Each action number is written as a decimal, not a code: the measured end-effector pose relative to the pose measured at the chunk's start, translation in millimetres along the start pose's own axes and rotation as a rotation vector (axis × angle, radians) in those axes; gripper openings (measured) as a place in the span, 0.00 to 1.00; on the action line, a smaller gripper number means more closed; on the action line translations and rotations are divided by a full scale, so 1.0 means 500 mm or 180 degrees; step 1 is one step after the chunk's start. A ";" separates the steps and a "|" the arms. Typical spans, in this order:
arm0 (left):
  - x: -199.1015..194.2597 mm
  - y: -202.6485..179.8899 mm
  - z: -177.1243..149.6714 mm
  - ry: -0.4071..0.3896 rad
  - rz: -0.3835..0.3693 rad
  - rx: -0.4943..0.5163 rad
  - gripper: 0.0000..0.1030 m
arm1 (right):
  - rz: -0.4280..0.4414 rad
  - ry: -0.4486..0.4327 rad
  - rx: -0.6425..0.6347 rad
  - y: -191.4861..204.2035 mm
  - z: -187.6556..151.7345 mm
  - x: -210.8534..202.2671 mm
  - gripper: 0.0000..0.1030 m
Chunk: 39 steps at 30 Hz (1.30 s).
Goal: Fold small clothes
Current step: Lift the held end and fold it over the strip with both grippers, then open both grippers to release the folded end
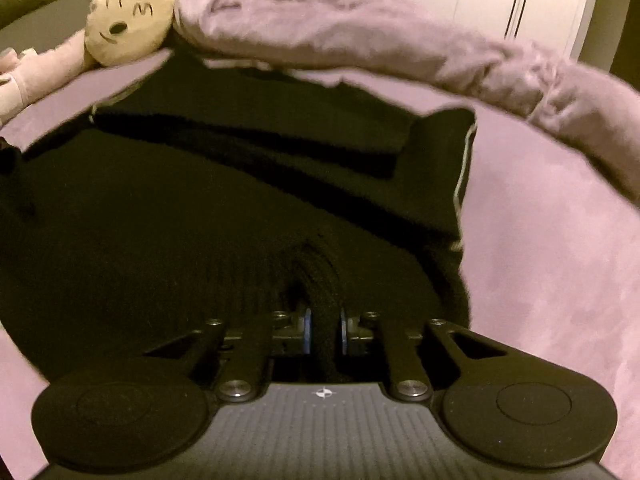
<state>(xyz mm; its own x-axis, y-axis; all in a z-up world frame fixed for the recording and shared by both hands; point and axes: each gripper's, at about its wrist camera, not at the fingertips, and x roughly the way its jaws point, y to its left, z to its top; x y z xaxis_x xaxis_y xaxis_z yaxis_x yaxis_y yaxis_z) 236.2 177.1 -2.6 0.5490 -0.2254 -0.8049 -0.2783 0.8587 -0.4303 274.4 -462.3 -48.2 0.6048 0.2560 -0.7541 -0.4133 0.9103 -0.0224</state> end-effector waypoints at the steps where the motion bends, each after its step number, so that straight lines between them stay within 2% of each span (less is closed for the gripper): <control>1: -0.007 -0.003 0.003 -0.0038 -0.0028 0.0012 0.13 | -0.0013 -0.0076 0.0041 -0.002 0.004 -0.010 0.11; 5: -0.032 -0.022 0.024 -0.0166 -0.0137 0.0076 0.12 | -0.0066 -0.0403 0.0329 -0.029 0.027 -0.049 0.11; 9: -0.046 -0.041 0.051 -0.0304 -0.0159 0.0103 0.12 | -0.0184 -0.0598 0.0498 -0.050 0.048 -0.065 0.11; 13: -0.049 -0.056 0.081 -0.0398 -0.0177 0.0090 0.12 | -0.0324 -0.0726 0.0660 -0.079 0.062 -0.068 0.11; 16: -0.040 -0.078 0.098 -0.0414 -0.0157 0.0198 0.12 | -0.0377 -0.0763 0.0780 -0.102 0.070 -0.065 0.11; 26: -0.015 -0.134 0.155 -0.0509 -0.0202 0.0301 0.12 | -0.0510 -0.1033 0.0735 -0.101 0.123 -0.059 0.11; 33: -0.015 -0.188 0.219 -0.0716 -0.0304 0.0415 0.12 | -0.0709 -0.1244 0.0975 -0.153 0.176 -0.038 0.11; 39: 0.025 -0.260 0.277 -0.0924 -0.0214 0.0668 0.12 | -0.0890 -0.1320 0.1086 -0.190 0.224 0.006 0.11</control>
<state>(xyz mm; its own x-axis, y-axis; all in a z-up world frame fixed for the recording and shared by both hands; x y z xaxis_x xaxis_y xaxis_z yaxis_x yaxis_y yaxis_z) 388.1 126.4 100.0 0.7698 -0.1706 -0.6151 -0.0825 0.9290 -0.3609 391.7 -511.4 25.4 0.9023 0.0351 -0.4297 -0.0002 0.9967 0.0808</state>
